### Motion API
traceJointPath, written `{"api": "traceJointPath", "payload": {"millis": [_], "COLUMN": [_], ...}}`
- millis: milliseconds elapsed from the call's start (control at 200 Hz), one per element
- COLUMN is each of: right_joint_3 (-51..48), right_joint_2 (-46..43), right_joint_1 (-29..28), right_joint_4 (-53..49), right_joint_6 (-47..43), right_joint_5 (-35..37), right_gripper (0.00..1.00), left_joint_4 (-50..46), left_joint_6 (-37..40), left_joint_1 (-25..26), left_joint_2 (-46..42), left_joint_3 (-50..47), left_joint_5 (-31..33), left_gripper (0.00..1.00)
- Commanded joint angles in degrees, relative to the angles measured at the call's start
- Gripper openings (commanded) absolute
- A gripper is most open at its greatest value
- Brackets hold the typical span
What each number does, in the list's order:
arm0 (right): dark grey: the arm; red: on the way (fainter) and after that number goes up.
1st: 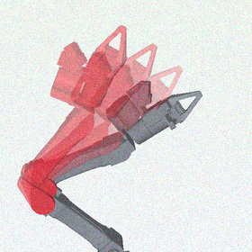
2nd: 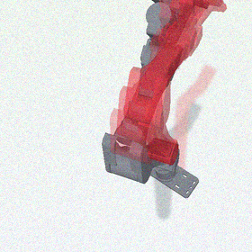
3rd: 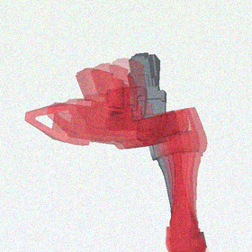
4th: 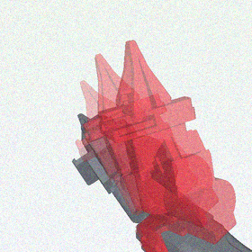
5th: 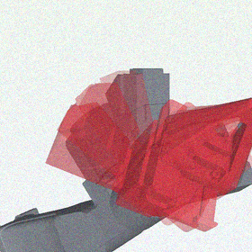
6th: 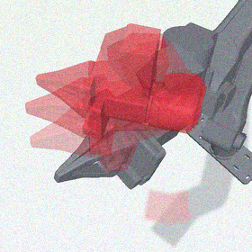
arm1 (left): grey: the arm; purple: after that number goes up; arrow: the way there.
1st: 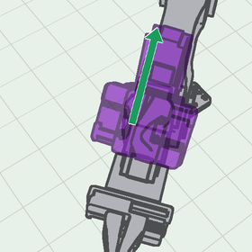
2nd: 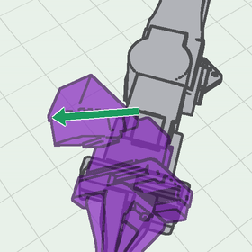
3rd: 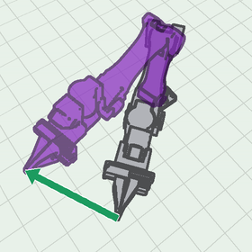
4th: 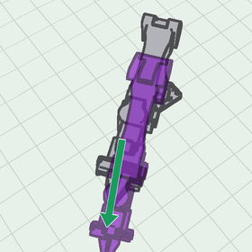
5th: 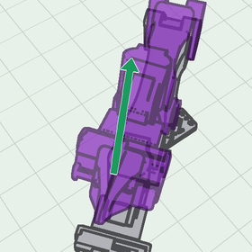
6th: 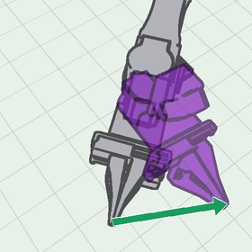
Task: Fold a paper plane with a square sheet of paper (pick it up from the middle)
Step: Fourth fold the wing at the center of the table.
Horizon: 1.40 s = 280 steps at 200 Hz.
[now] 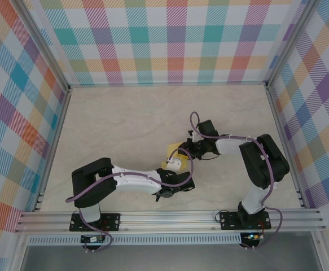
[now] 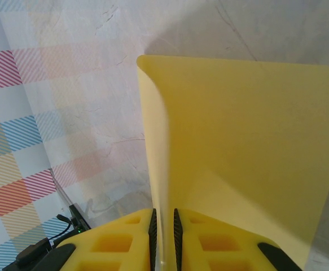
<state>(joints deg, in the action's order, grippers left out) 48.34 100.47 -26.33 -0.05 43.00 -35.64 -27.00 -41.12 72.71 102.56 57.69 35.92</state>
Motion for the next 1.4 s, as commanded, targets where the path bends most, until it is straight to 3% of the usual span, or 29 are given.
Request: {"api": "traceJointPath", "payload": {"millis": [0,140,485,655,920,1190,1395], "right_joint_3": [-0.26,-0.25,-0.76,-1.01,-1.69,-6.09,-9.61], "right_joint_2": [1.06,1.08,0.54,-1.23,-7.62,-17.88,-20.31], "right_joint_1": [-0.23,-0.23,-0.23,-0.22,0.29,0.40,0.25], "right_joint_4": [0.14,0.10,0.14,-0.83,-6.89,-10.10,-6.19], "right_joint_6": [0.11,0.06,0.28,-0.05,-2.59,-2.85,-1.71], "right_joint_5": [-0.56,-0.40,-0.06,0.96,6.54,12.91,9.26], "right_gripper": [0.18,0.17,0.18,0.25,0.40,0.45,0.44], "left_joint_4": [-1.47,-1.14,-0.32,3.38,13.02,23.99,30.71], "left_joint_6": [-0.87,-1.42,-0.96,0.39,3.74,3.35,3.29], "left_joint_1": [-0.07,-0.07,-0.20,-1.29,-5.54,-10.85,-15.06], "left_joint_2": [1.12,1.15,0.10,-2.21,-7.40,-12.20,-12.92], "left_joint_3": [1.25,0.86,0.37,-2.04,-7.55,-15.11,-19.51], "left_joint_5": [1.28,0.90,0.36,-2.77,-11.93,-22.04,-31.67], "left_gripper": [0.36,0.35,0.18,0.11,0.10,0.08,0.08]}}
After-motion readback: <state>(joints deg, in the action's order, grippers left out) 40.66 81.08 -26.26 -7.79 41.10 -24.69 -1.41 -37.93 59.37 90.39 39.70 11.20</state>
